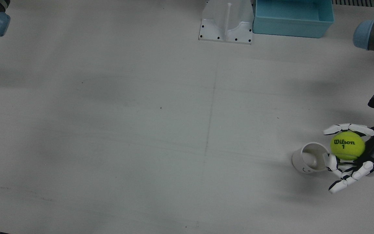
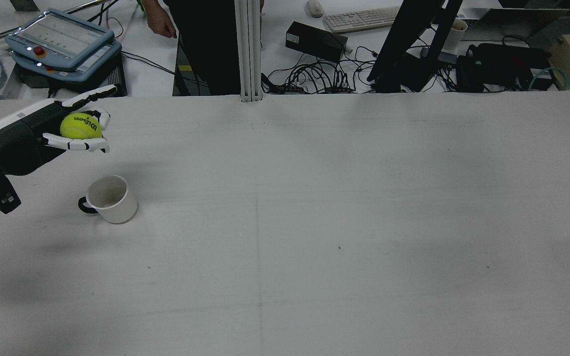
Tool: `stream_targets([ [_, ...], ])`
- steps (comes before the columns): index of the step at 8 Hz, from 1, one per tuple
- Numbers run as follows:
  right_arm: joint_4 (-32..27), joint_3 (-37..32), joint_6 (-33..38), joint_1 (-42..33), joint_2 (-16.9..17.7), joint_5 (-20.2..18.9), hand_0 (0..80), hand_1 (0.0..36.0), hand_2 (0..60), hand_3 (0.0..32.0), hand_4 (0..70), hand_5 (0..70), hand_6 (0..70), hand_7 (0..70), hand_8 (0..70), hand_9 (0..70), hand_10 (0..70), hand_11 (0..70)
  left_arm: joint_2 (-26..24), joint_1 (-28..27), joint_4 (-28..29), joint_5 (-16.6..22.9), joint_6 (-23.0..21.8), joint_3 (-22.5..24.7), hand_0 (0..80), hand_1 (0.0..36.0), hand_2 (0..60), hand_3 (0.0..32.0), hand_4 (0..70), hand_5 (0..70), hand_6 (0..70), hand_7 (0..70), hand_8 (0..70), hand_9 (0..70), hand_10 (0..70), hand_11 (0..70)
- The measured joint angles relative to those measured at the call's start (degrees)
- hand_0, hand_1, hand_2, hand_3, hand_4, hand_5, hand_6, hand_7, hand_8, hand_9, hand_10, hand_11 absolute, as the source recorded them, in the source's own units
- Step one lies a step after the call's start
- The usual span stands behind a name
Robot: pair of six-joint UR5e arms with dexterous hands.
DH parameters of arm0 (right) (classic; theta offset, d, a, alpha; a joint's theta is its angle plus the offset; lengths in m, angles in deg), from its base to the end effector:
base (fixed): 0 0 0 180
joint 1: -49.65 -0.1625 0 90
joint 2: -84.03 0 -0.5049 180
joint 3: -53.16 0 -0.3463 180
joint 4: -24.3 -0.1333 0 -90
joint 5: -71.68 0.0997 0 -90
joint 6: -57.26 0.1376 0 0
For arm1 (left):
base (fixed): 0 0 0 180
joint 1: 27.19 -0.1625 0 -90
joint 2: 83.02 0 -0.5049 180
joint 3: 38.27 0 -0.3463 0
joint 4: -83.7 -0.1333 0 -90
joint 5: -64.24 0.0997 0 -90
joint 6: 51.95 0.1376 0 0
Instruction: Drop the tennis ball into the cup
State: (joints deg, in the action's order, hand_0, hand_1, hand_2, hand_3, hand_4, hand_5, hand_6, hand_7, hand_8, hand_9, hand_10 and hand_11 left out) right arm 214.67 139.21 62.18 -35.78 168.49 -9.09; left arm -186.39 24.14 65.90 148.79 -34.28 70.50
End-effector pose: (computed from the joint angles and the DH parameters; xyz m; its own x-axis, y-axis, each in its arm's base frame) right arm 0.1139 -0.5247 0.7747 -0.9939 -0.0921 -0.0604 0.0734 -0.1448 -0.9867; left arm 0.2402 -0.5344 0.5322 -0.8423 -0.4655 -0.2717 0.1059 0.3512 -0.9303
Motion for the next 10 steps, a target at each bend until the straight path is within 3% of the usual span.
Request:
stream_targets([
  [5, 0.0, 0.0, 0.0, 0.0, 0.0, 0.0, 0.0, 0.0, 0.0, 0.0, 0.0, 0.0, 0.0, 0.0, 0.0, 0.0, 0.0, 0.0, 0.0, -0.1, 0.7, 0.1, 0.1, 0.0, 52.1, 31.1, 46.1, 0.0, 0.5, 7.2, 1.6, 0.0, 0.0, 1.1, 0.0, 2.7],
  [7, 0.0, 0.0, 0.0, 0.0, 0.0, 0.0, 0.0, 0.0, 0.0, 0.0, 0.0, 0.0, 0.0, 0.0, 0.0, 0.0, 0.0, 0.0, 0.5, 1.8, -0.5, 0.2, -0.6, 2.7, 52.4, 31.9, 46.9, 0.0, 0.0, 7.4, 1.5, 0.0, 0.0, 0.0, 0.2, 3.1],
  [10, 0.0, 0.0, 0.0, 0.0, 0.0, 0.0, 0.0, 0.0, 0.0, 0.0, 0.0, 0.0, 0.0, 0.0, 0.0, 0.0, 0.0, 0.0, 2.6, 24.1, -2.5, 4.5, 1.8, 5.2, 56.3, 36.0, 48.5, 0.0, 0.0, 8.7, 1.0, 0.0, 0.0, 0.0, 0.0, 2.9],
])
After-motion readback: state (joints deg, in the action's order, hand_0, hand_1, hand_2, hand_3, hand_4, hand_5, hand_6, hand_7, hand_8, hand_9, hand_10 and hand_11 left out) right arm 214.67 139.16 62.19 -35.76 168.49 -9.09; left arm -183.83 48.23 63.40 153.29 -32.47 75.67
